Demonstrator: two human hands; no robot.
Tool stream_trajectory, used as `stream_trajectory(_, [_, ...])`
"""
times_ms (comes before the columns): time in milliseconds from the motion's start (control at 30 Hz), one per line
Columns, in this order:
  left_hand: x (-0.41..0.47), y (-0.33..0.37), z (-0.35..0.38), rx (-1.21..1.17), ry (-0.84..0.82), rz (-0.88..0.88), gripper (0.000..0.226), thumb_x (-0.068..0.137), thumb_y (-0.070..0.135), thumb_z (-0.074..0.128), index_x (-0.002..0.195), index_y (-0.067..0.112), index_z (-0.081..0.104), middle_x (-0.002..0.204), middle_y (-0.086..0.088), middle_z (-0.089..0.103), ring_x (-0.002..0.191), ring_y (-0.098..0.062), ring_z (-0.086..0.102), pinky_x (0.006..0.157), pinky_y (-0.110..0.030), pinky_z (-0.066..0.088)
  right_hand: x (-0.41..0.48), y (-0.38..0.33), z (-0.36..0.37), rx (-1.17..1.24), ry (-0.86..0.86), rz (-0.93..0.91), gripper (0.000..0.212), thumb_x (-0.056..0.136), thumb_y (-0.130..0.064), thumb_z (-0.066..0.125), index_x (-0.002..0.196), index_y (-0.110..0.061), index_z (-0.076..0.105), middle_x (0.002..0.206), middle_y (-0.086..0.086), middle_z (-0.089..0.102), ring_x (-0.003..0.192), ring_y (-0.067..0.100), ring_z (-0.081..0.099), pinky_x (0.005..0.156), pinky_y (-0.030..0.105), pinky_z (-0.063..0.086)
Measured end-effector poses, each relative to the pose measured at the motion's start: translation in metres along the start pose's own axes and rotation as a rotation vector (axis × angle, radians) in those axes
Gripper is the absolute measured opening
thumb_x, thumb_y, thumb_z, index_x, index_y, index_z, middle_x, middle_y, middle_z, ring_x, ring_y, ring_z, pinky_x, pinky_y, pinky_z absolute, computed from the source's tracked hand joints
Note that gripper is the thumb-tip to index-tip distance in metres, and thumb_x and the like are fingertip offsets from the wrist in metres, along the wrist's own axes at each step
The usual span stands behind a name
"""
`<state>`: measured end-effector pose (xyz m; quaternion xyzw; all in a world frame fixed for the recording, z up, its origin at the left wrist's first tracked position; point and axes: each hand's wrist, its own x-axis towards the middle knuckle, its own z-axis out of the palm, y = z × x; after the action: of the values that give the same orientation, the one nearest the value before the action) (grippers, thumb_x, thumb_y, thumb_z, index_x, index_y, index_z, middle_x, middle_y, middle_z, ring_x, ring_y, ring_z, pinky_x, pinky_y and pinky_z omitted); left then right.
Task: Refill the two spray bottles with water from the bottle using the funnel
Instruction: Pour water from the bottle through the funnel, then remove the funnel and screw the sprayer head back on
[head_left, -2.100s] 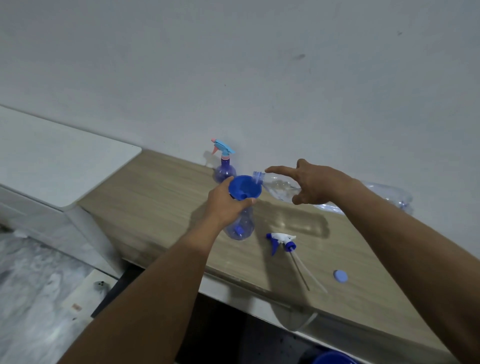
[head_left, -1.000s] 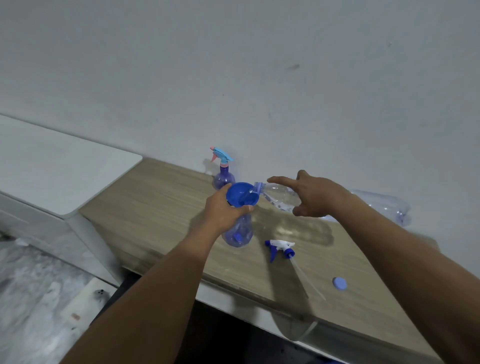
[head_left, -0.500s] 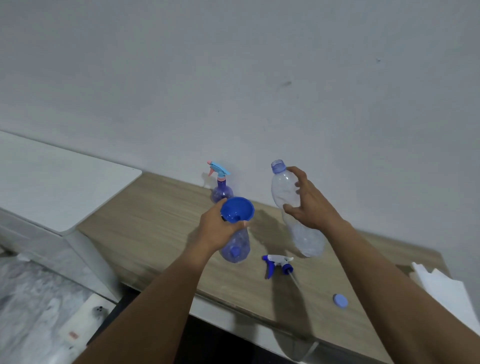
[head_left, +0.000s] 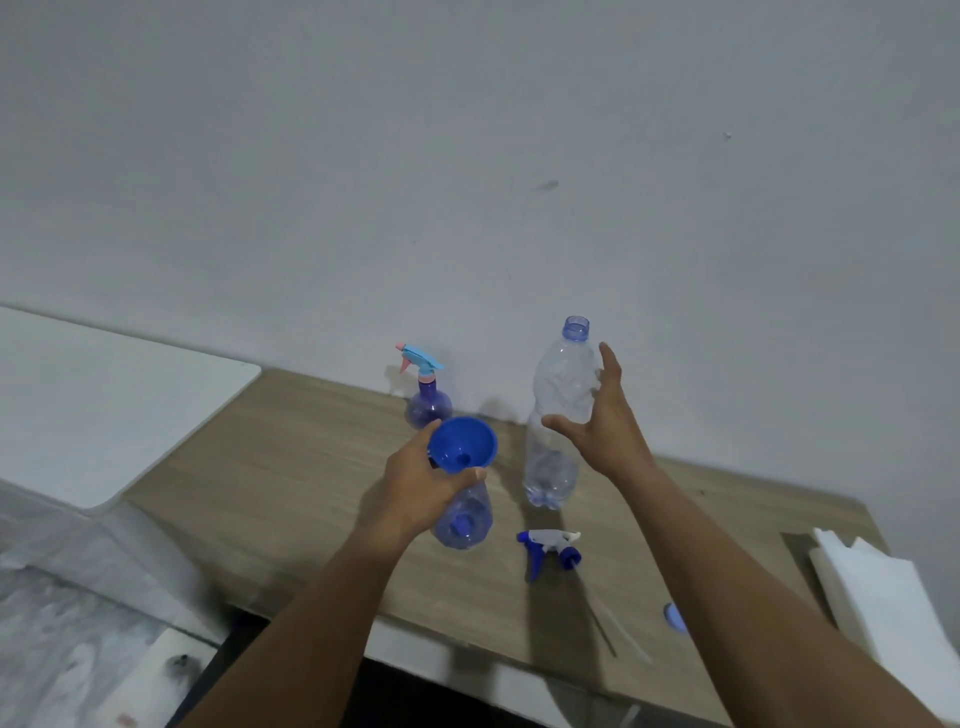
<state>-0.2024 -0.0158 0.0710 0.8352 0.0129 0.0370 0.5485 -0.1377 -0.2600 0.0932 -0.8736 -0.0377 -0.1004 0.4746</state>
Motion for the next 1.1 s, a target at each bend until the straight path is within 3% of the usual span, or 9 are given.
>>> stream_trajectory(233, [0.003,0.000,-0.005,-0.028,-0.029,0.045,0.044,0.070,0.026,0.083,0.107,0.039,0.062,0.095,0.016,0.071,0.085,0.003,0.065,0.072,-0.018,0.049,-0.023,0.005,-0.002,-0.075,0.002,0.076,0.120,0.080,-0.033,0.083,0.159,-0.026,-0.007,0.164,0.006,0.021,0.147,0.026,0.032,0.113,0.040,0.037])
stream_trajectory(367, [0.004,-0.001,-0.008,-0.040,-0.058,0.049,0.043,0.071,0.028,0.082,0.106,0.042,0.061,0.094,0.018,0.070,0.084,0.005,0.064,0.073,-0.019,0.046,-0.043,-0.009,0.010,-0.064,0.118,0.091,0.092,0.085,-0.031,0.073,0.154,-0.030,0.013,0.152,0.006,0.033,0.134,0.024,0.045,0.102,0.044,0.047])
stream_trajectory(500, [0.008,-0.012,-0.009,-0.037,-0.061,0.023,0.096,0.065,0.039,0.087,0.145,0.040,0.033,0.118,0.017,0.065,0.105,-0.005,0.063,0.087,-0.027,0.049,-0.063,-0.034,0.038,-0.168,0.292,0.042,0.066,0.083,-0.020,0.065,0.140,-0.022,0.032,0.135,0.001,0.043,0.116,0.022,0.054,0.082,0.036,0.049])
stream_trajectory(600, [0.012,-0.034,-0.007,-0.083,-0.037,-0.041,0.119,0.053,0.046,0.092,0.150,0.038,0.024,0.121,0.010,0.065,0.108,-0.005,0.063,0.089,-0.028,0.052,-0.069,-0.053,0.059,-0.235,0.251,-0.088,0.065,0.084,-0.032,0.067,0.141,-0.020,0.036,0.133,0.003,0.045,0.117,0.024,0.054,0.083,0.038,0.052])
stream_trajectory(667, [0.014,-0.044,-0.002,-0.056,-0.036,-0.131,0.105,0.056,0.038,0.093,0.143,0.030,0.036,0.119,0.010,0.061,0.108,-0.007,0.061,0.083,-0.021,0.050,-0.068,-0.066,0.069,-0.282,0.130,-0.122,0.075,0.086,-0.048,0.066,0.147,-0.024,0.030,0.141,0.002,0.042,0.123,0.022,0.052,0.091,0.039,0.050])
stream_trajectory(767, [0.013,-0.053,0.007,-0.007,-0.151,-0.185,0.042,0.073,0.011,0.081,0.105,0.020,0.055,0.090,0.011,0.061,0.085,-0.003,0.057,0.070,-0.010,0.044,-0.056,-0.080,0.083,-0.387,-0.142,-0.071,0.100,0.080,-0.064,0.068,0.157,-0.028,0.013,0.157,0.001,0.029,0.136,0.021,0.041,0.106,0.040,0.044])
stream_trajectory(900, [0.024,-0.056,0.012,-0.218,-0.257,-0.309,0.018,0.088,0.007,0.065,0.088,0.023,0.056,0.081,0.007,0.055,0.061,0.002,0.053,0.057,-0.010,0.045,-0.040,-0.083,0.095,-0.540,-0.371,-0.029,0.103,0.083,-0.055,0.070,0.160,-0.025,0.009,0.163,0.004,0.023,0.145,0.029,0.030,0.115,0.043,0.036])
stream_trajectory(1000, [0.033,-0.062,0.016,-0.460,-0.177,-0.285,0.055,0.100,0.005,0.038,0.052,0.010,0.063,0.050,-0.005,0.058,0.044,-0.012,0.055,0.045,-0.021,0.051,-0.032,-0.088,0.101,-0.631,-0.385,-0.052,0.090,0.085,-0.048,0.070,0.158,-0.024,0.022,0.152,0.005,0.038,0.132,0.031,0.041,0.107,0.040,0.040])
stream_trajectory(1100, [0.035,-0.069,0.016,-0.584,-0.206,-0.363,0.043,0.099,0.005,0.040,0.067,0.008,0.069,0.064,-0.008,0.066,0.061,-0.020,0.064,0.073,-0.042,0.055,-0.026,-0.096,0.100,-0.641,-0.390,-0.020,0.093,0.081,-0.044,0.073,0.157,-0.034,0.021,0.139,0.008,0.041,0.120,0.031,0.048,0.101,0.040,0.046])
